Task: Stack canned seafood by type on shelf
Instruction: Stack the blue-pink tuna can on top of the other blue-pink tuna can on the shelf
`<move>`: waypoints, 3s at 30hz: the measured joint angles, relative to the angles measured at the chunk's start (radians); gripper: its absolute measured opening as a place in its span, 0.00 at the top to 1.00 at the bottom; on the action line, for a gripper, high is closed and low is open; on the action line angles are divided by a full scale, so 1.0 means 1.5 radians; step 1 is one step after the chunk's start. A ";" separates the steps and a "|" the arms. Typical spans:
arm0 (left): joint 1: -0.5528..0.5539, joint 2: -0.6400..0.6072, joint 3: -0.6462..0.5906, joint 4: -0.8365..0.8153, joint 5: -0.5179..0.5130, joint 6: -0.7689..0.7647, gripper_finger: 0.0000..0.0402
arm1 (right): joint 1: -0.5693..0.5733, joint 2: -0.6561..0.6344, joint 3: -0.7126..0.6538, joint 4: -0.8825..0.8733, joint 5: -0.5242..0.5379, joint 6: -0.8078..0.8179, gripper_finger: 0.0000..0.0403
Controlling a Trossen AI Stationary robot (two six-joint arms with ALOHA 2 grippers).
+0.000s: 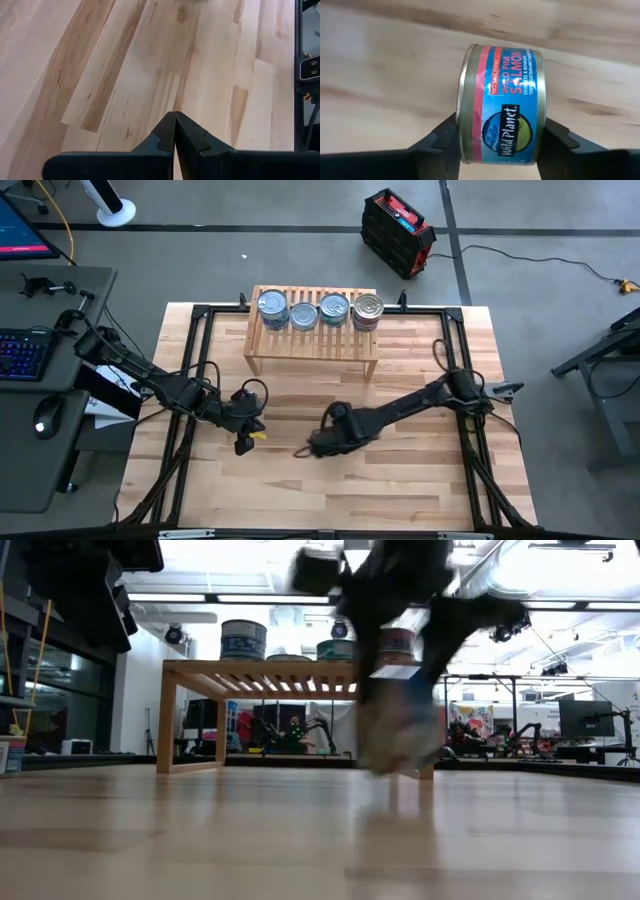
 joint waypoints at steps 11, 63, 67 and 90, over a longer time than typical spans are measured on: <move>0.001 0.000 0.000 0.006 -0.009 -0.006 1.00 | 0.174 -0.227 -0.192 -0.211 -0.163 0.081 0.59; 0.009 0.000 0.000 0.039 -0.051 -0.312 1.00 | -0.475 -0.704 -0.717 0.984 0.155 -0.205 0.55; 0.009 0.000 0.000 0.039 -0.051 -0.311 1.00 | -0.474 -0.704 -0.716 0.968 0.159 -0.193 0.39; 0.009 0.000 0.000 0.039 -0.051 -0.289 1.00 | -0.461 -0.698 -0.606 0.719 0.156 -0.158 0.32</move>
